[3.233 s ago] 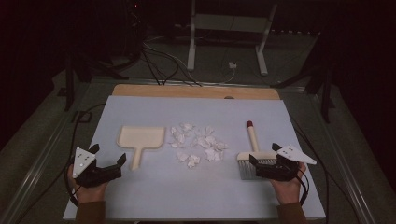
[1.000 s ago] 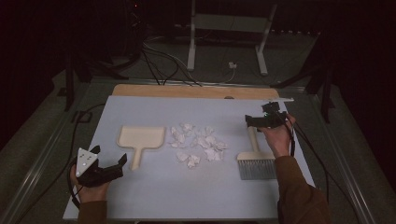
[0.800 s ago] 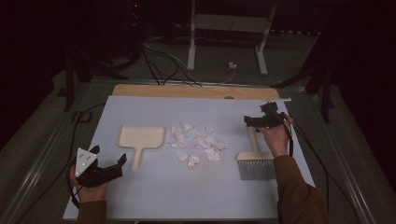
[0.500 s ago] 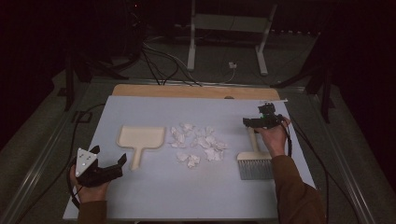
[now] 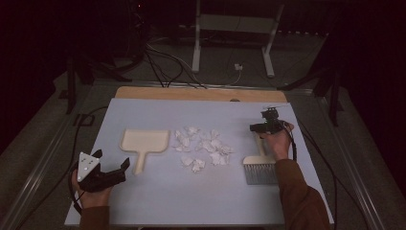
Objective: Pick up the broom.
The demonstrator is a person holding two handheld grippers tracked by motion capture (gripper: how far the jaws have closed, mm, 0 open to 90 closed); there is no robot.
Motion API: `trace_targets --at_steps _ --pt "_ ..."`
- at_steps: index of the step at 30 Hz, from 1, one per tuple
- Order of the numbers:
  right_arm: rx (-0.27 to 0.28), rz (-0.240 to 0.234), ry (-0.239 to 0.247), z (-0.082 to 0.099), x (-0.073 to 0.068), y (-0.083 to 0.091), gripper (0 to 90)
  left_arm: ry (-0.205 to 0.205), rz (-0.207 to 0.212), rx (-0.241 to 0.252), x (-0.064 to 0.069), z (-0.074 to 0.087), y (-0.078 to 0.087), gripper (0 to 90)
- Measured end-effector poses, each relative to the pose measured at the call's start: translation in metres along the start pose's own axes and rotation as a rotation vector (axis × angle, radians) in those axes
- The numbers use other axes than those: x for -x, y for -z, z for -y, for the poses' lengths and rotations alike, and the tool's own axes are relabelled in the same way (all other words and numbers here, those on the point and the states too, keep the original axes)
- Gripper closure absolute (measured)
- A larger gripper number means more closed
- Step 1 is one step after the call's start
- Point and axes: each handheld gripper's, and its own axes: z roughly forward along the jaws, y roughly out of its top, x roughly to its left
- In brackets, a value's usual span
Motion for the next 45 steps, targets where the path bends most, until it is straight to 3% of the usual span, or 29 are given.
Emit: trace_targets --at_steps 3,4,6,14,16,23,26,32,39,45 --pt "-0.012 0.022 -0.001 0.001 -0.002 -0.003 34.5 0.003 0.000 0.001 -0.001 0.000 0.000 0.4" --pt "-0.023 0.014 0.004 0.001 -0.004 -0.005 42.6 0.003 0.000 0.001 -0.001 0.000 0.000 0.4" --pt "-0.034 0.029 -0.002 0.001 -0.005 -0.008 48.6 0.003 -0.001 0.002 -0.001 0.000 0.000 0.4" --pt "-0.096 0.032 -0.026 0.006 -0.007 -0.016 60.6 0.010 -0.002 0.000 -0.001 0.000 0.000 0.4" --pt "-0.104 0.059 -0.022 0.007 -0.009 -0.017 65.7 0.010 -0.003 0.001 -0.001 0.000 0.000 0.4" --pt "-0.121 0.103 -0.039 0.005 -0.014 -0.017 67.9 0.010 -0.011 -0.004 -0.002 0.001 0.000 0.4" --pt "-0.112 0.076 -0.068 0.005 -0.013 -0.016 68.5 0.015 -0.012 -0.004 -0.003 0.001 0.000 0.4" --pt "-0.074 0.074 -0.073 0.004 -0.013 -0.006 68.7 0.013 -0.013 -0.006 -0.001 0.001 0.000 0.4" --pt "0.012 0.005 -0.079 0.004 -0.009 0.020 68.9 0.004 -0.008 -0.014 0.001 0.001 -0.002 0.4" --pt "0.077 -0.025 -0.074 0.005 -0.011 0.037 68.9 -0.018 -0.007 -0.023 0.005 0.000 -0.003 0.4"
